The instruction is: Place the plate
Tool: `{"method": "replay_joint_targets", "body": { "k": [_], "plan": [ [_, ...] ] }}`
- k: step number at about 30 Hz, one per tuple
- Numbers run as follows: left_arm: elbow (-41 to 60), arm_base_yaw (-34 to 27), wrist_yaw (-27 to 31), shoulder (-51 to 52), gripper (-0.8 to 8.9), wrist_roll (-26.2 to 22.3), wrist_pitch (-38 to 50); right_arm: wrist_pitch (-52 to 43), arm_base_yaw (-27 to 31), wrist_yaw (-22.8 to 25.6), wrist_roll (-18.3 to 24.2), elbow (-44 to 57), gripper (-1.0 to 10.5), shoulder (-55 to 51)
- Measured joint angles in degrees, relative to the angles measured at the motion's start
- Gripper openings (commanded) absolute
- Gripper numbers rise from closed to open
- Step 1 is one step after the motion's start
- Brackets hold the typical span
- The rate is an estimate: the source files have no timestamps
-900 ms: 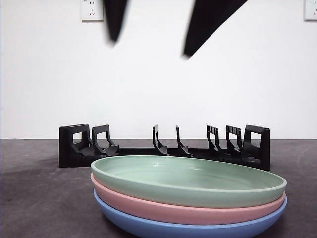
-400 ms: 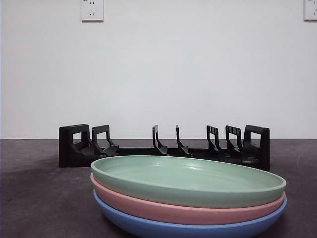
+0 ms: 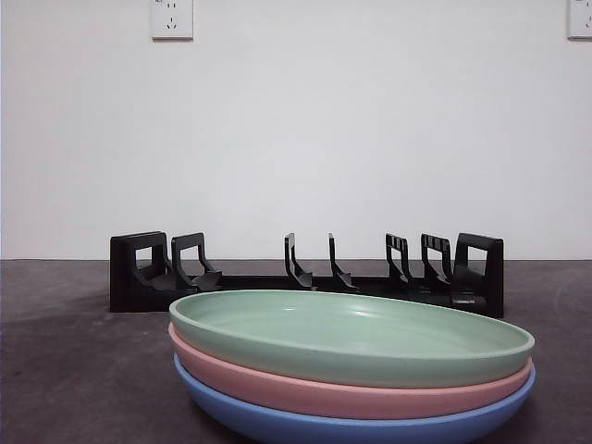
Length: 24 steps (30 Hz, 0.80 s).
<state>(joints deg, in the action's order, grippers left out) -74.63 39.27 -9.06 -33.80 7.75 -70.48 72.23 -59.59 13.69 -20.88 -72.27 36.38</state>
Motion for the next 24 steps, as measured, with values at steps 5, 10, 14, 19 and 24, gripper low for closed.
{"method": "replay_joint_targets", "body": {
  "k": [5, 10, 14, 19, 24],
  "plan": [
    [0.00, 0.00, 0.55, 0.02, 0.09, 0.83, 0.02, 0.15, 0.00, 0.02, 0.02, 0.00, 0.2, -0.96],
    [0.00, 0.00, 0.57, 0.02, 0.09, 0.83, 0.24, 0.13, 0.00, 0.02, 0.04, 0.00, 0.2, -0.98],
    [0.00, 0.00, 0.57, 0.02, 0.09, 0.83, 0.33, 0.13, 0.00, 0.02, 0.04, 0.00, 0.2, -0.98],
    [1.38, 0.24, 0.63, 0.26, 0.09, 0.81, 2.12, 0.13, 0.00, 0.02, 0.04, 0.00, 0.2, -0.98],
    [8.83, -5.01, 0.72, 1.84, 0.09, 0.83, 9.40, 0.13, 0.00, 0.02, 0.04, 0.00, 0.2, -0.98]
  ]
}}
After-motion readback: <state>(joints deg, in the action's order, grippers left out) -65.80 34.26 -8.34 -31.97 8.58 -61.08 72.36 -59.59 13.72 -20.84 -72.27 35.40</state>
